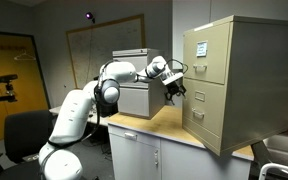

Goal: Open the bottom drawer of the cabinet at the right

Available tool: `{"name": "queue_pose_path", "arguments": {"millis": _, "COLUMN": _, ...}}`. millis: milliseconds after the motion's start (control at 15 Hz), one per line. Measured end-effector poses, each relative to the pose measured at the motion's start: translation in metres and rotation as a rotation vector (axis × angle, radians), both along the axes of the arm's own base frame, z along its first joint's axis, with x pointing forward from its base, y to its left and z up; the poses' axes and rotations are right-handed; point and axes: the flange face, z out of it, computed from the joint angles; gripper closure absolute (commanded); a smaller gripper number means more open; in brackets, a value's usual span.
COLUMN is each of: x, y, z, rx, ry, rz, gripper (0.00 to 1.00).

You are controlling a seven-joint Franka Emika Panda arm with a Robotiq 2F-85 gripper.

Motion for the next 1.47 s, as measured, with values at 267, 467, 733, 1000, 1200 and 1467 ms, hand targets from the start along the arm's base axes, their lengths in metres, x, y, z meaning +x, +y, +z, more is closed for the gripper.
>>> {"name": "queue_pose_path", "arguments": {"millis": 267, "x": 0.018, "y": -0.017, "z": -0.029, "rx": 0.034, "ry": 0.022, "rz": -0.019, "gripper": 0.00}}
{"name": "queue_pose_path", "arguments": {"millis": 467, "x": 0.027, "y": -0.034, "z": -0.049, "rx": 0.033, "ry": 0.029, "rz": -0.041, "gripper": 0.00}}
{"name": "queue_pose_path", "arguments": {"millis": 733, "x": 0.030, "y": -0.067, "z": -0.059, "rx": 0.007, "ry": 0.023, "rz": -0.086, "gripper": 0.00}}
{"name": "queue_pose_path", "arguments": {"millis": 1000, "x": 0.024, "y": -0.084, "z": -0.061, "rx": 0.019, "ry": 0.035, "rz": -0.128, "gripper": 0.00}}
{"name": "queue_pose_path", "arguments": {"millis": 1200, "x": 0.026, "y": -0.085, "z": -0.068, "rx": 0.056, "ry": 0.033, "rz": -0.138, "gripper": 0.00}}
{"name": "queue_pose_path", "arguments": {"millis": 1467, "x": 0.030, "y": -0.083, "z": -0.074, "rx": 0.083, "ry": 0.035, "rz": -0.146, "gripper": 0.02}}
